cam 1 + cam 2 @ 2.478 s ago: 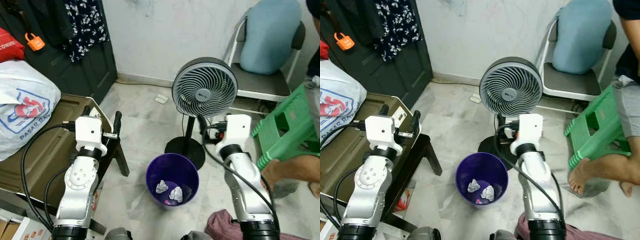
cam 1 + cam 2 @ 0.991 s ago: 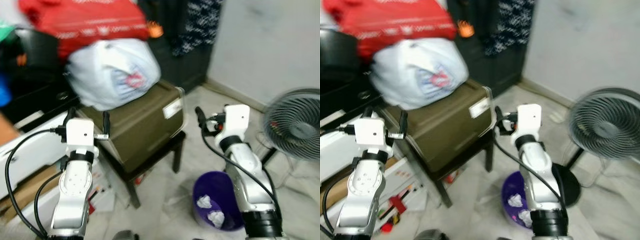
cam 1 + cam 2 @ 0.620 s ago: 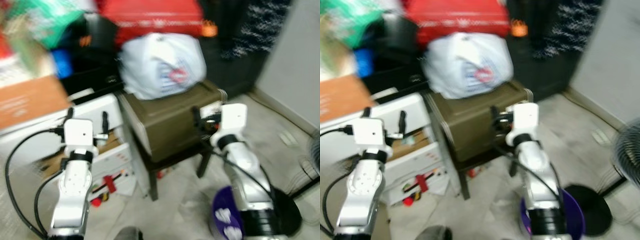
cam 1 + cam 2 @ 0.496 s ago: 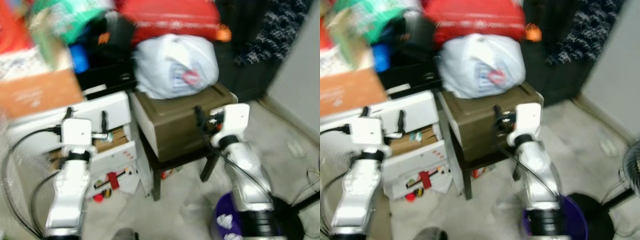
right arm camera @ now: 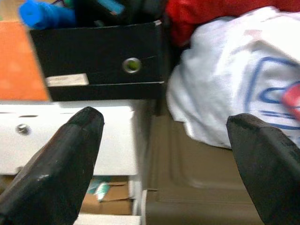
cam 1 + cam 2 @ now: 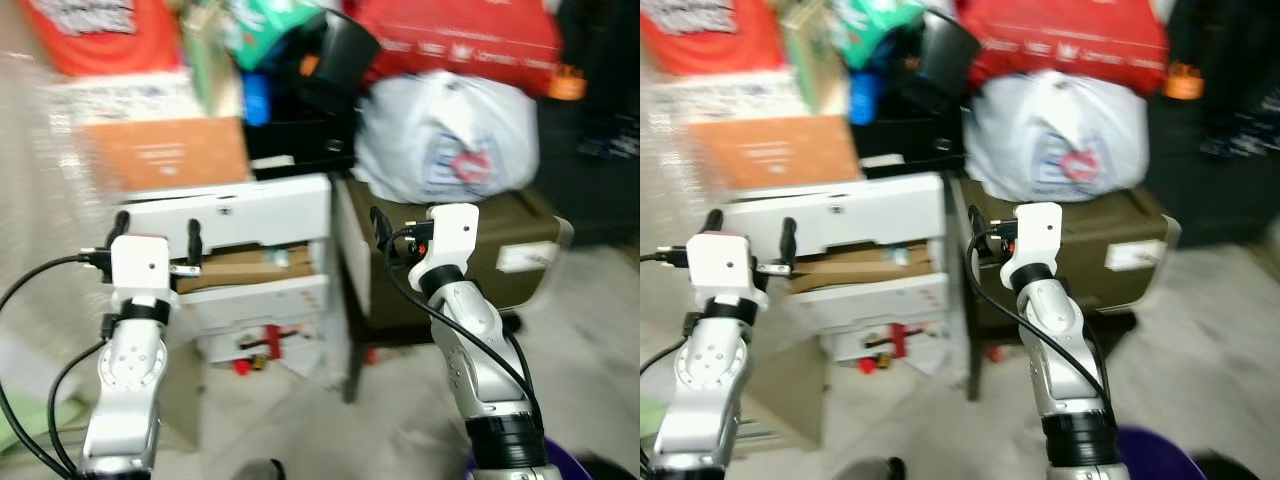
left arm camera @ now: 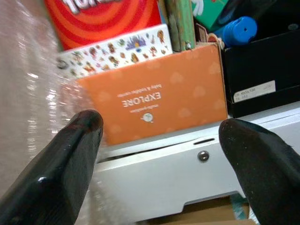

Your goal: Clean up the room

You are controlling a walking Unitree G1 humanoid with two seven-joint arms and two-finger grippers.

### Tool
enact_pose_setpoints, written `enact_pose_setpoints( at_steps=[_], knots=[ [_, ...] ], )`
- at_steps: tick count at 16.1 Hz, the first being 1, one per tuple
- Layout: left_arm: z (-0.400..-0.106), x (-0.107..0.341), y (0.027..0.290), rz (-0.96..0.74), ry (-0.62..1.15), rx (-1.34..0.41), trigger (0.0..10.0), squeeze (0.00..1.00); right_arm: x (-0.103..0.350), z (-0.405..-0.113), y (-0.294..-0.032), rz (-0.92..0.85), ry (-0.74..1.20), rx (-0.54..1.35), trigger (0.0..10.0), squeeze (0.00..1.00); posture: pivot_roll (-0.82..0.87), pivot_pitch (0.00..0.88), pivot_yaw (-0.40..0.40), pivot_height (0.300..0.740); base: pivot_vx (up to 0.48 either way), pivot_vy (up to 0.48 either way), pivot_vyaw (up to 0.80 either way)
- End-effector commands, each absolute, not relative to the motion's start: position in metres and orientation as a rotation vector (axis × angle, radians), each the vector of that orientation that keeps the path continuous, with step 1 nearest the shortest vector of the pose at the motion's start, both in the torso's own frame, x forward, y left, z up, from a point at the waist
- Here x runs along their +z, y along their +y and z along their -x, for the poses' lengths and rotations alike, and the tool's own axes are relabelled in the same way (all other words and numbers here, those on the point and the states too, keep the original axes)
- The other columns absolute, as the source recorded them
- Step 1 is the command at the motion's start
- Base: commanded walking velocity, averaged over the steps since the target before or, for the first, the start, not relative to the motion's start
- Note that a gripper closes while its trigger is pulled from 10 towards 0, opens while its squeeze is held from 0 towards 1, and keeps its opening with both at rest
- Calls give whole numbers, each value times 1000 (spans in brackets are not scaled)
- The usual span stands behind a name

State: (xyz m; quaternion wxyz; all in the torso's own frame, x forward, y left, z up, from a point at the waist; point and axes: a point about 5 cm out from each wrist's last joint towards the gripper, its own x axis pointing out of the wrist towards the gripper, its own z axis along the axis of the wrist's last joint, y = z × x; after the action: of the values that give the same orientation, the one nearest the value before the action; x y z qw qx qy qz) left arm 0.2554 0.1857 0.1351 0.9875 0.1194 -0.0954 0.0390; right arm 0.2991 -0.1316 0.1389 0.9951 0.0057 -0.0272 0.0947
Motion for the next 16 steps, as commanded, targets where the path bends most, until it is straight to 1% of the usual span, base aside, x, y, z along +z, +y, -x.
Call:
enact_pose_setpoints(
  at_steps=[1,2,5,7,8,9,10,16],
  knots=[
    [-254,140,186,-258,-221,60,10000,0,140,-300,-133,-20,-56,183,10000,0,-74,0,15,740,0,0,800],
    [-255,141,187,-288,-236,66,10000,0,140,-300,-133,-20,-55,182,10000,0,-74,0,15,740,0,0,800],
    [-257,142,195,-294,-229,114,10000,0,141,-302,-133,-19,-60,179,10000,0,-73,0,17,740,0,0,800],
    [-258,139,197,-260,-189,161,10000,0,141,-302,-133,-15,-60,179,10000,0,-73,0,16,740,0,0,800],
    [-259,136,197,-273,-160,190,10000,0,141,-303,-133,-14,-60,178,10000,0,-74,0,14,740,0,0,800],
    [-260,134,194,-252,-160,158,10000,0,141,-303,-133,-13,-60,178,10000,0,-74,0,14,740,0,0,800],
    [-259,135,194,-269,-171,159,10000,0,141,-303,-133,-12,-61,178,10000,0,-76,0,12,740,0,0,800],
    [-259,132,191,-244,-145,167,10000,0,142,-304,-134,2,-62,187,10000,0,-78,0,1,740,0,0,800]
  ],
)
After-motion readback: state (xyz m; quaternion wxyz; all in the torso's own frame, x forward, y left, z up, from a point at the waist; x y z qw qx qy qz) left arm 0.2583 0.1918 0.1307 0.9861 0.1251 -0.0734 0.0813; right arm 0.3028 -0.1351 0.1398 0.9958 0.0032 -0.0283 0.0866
